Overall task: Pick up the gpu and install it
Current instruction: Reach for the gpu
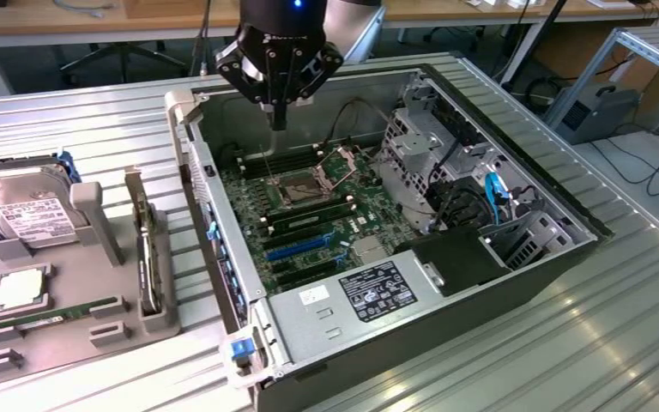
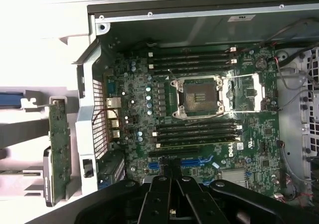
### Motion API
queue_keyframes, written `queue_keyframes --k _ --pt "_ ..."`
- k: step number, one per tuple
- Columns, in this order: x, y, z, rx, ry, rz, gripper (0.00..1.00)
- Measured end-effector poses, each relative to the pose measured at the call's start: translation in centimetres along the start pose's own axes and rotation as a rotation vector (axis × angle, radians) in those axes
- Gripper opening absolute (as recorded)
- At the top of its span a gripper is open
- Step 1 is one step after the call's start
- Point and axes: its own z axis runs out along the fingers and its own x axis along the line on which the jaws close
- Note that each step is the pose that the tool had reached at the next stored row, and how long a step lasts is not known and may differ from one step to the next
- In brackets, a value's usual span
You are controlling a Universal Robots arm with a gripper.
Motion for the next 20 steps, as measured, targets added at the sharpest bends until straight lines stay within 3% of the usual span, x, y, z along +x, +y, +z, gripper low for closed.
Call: queue_keyframes --k 20 --pt "1.3 -0.1 -0.03 0.0 0.0 0.0 0.11"
